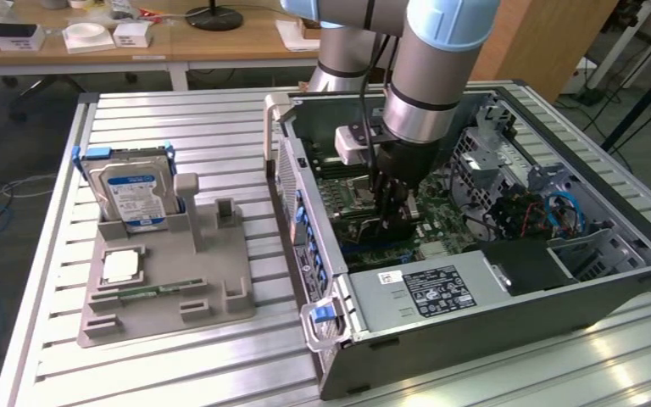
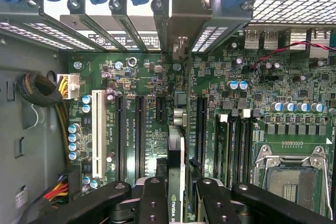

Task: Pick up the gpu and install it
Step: 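Insert the gpu into the slot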

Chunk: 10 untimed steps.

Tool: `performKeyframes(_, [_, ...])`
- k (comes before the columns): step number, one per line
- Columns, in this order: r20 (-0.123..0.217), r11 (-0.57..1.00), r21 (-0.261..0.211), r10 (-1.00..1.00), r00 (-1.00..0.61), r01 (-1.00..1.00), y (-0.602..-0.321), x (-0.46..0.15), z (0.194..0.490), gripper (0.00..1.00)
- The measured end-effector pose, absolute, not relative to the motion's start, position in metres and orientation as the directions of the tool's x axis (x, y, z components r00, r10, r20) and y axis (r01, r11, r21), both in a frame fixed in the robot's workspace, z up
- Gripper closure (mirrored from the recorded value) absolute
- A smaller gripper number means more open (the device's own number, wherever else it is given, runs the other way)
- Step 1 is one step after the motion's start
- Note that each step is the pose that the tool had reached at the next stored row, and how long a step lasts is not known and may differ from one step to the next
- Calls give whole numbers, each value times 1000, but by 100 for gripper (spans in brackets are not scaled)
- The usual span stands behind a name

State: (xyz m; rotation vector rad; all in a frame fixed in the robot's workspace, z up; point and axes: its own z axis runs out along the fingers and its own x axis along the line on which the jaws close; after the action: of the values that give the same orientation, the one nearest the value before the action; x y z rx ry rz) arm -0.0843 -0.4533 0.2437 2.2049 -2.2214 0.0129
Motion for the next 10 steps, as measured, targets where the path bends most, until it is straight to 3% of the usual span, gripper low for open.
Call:
performKeyframes(4, [13, 8, 2, -1000, -8, -1000, -453, -84, 243, 73])
performKeyframes(9, [14, 7, 2, -1000, -7, -1000, -453, -84, 244, 49])
performKeyframes(10, [14, 8, 2, -1000, -8, -1000, -453, -84, 244, 49])
